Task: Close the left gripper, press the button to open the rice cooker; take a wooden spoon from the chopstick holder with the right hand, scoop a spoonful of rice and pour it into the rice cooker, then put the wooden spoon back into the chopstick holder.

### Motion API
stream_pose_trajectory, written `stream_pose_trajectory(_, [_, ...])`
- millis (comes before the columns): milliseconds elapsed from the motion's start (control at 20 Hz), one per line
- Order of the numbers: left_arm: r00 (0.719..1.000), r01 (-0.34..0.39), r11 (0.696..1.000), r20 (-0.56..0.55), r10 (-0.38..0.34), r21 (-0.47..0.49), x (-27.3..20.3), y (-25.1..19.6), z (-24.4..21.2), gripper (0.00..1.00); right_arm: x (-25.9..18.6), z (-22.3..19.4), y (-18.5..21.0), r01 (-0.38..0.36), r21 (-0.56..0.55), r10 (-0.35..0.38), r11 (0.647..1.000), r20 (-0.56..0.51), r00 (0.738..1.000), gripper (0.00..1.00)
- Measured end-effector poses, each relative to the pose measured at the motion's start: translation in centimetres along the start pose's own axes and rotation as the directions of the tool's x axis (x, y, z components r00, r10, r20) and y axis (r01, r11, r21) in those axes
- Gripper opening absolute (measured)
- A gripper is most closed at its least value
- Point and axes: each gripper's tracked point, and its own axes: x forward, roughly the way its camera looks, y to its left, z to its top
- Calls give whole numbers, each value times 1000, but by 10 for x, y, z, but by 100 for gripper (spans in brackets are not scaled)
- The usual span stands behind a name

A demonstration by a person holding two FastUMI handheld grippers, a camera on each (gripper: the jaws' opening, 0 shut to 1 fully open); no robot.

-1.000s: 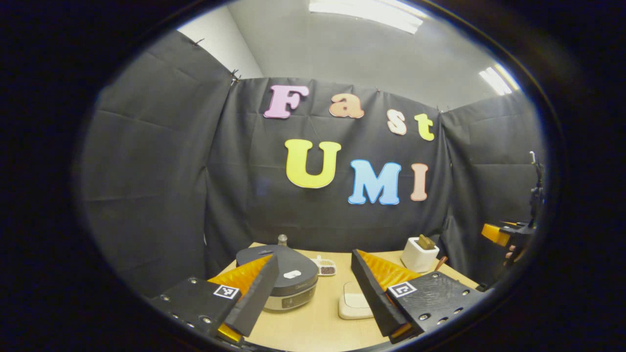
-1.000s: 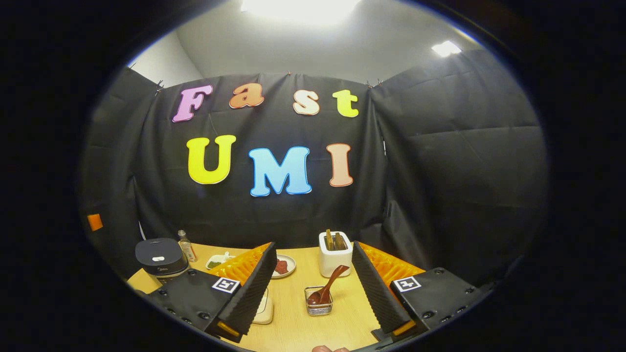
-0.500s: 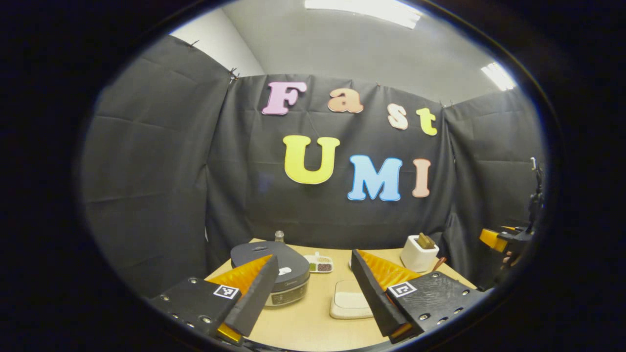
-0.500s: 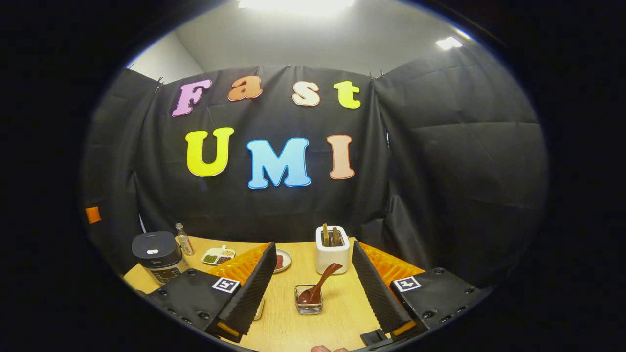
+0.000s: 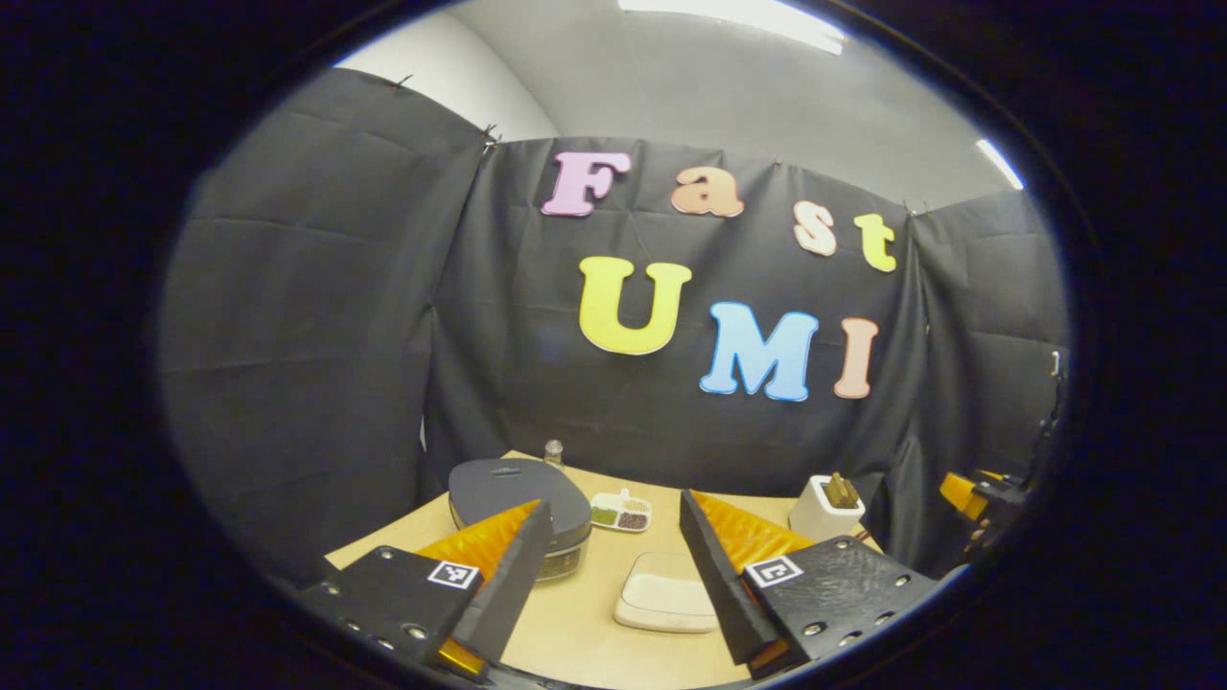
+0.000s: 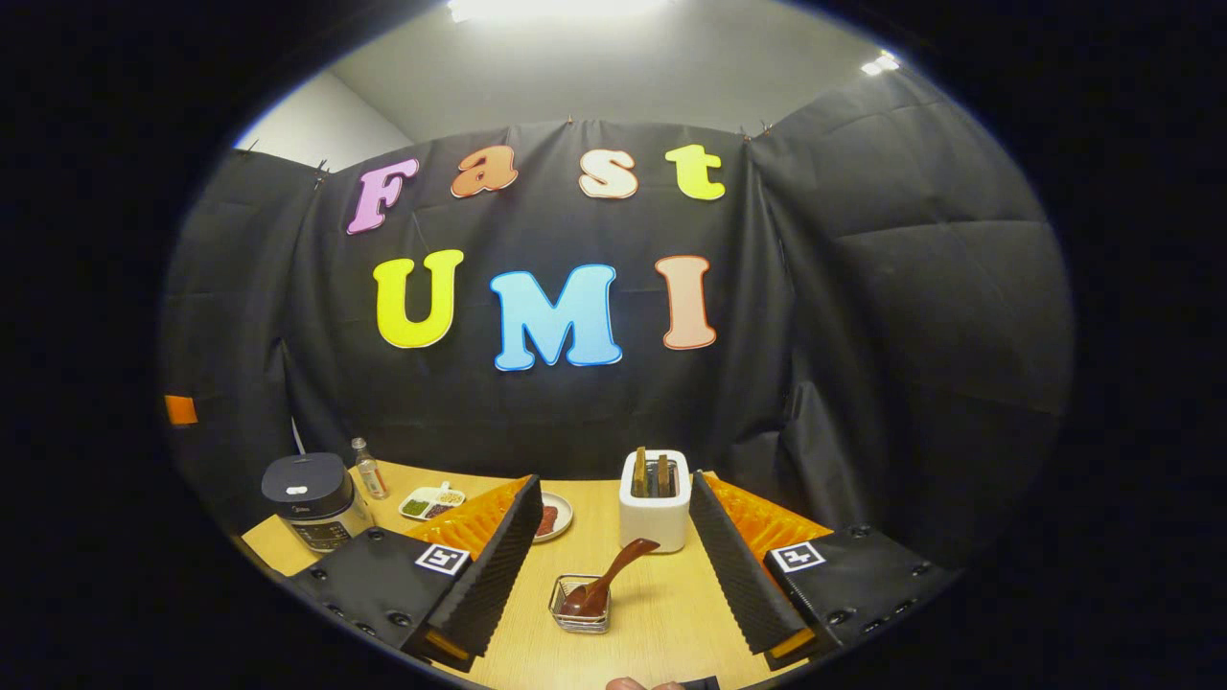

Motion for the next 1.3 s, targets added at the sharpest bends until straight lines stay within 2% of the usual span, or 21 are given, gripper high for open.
stream_pose_trajectory(50, [1000,-25,1000,5,25,-13,0,0,1,77,2,1,1,-34,10,34,999,5,999,94])
stream_pose_trajectory(100, [999,-42,999,3,42,-20,-3,0,1,72,5,1,0,-59,19,59,998,12,998,98])
stream_pose_trajectory(150, [999,-54,998,-7,54,-24,-6,0,-5,61,7,-1,-2,-75,22,74,997,17,997,98])
stream_pose_trajectory(250, [998,-61,998,-28,60,-31,-11,-1,-11,62,11,-8,-2,-84,32,84,996,8,996,98])
stream_pose_trajectory(300, [997,-70,997,-30,69,-39,-13,5,-11,53,13,-12,-1,-85,45,86,995,-4,996,98])
stream_pose_trajectory(350, [999,-41,997,-33,39,-58,-12,0,-13,43,15,-16,2,-86,63,87,994,-15,996,98])
stream_pose_trajectory(400, [998,-53,996,-25,52,-68,-23,0,-10,34,17,-21,5,-87,78,89,993,-29,996,98])
stream_pose_trajectory(500, [994,-102,991,-40,99,-86,6,24,-20,10,19,-35,11,-85,82,91,993,-70,993,98])
stream_pose_trajectory(550, [994,-83,990,-76,75,-112,1,23,-31,2,19,-40,12,-78,73,85,994,-90,992,98])
stream_pose_trajectory(650, [993,-42,987,-114,24,-152,22,21,-41,5,17,-43,13,-53,58,59,997,-102,993,98])
stream_pose_trajectory(750, [993,-21,992,-121,6,-122,37,32,-39,5,16,-48,15,-14,40,19,999,-108,994,98])
stream_pose_trajectory(800, [991,-2,995,-134,-12,-103,52,40,-31,0,17,-50,15,15,35,-10,999,-115,993,98])
stream_pose_trajectory(1000, [979,58,995,-189,-72,-80,102,68,-31,1,18,-45,33,129,90,-118,988,-119,986,98])
stream_pose_trajectory(1100, [966,95,992,-234,-114,-88,131,81,-36,3,20,-41,47,168,109,-157,980,-108,982,98])
stream_pose_trajectory(1200, [948,121,990,-285,-139,-78,160,99,-47,1,19,-37,61,196,100,-187,975,-94,978,98])
stream_pose_trajectory(1300, [921,149,986,-351,-166,-75,186,111,-67,1,15,-38,73,223,72,-216,972,-87,972,98])
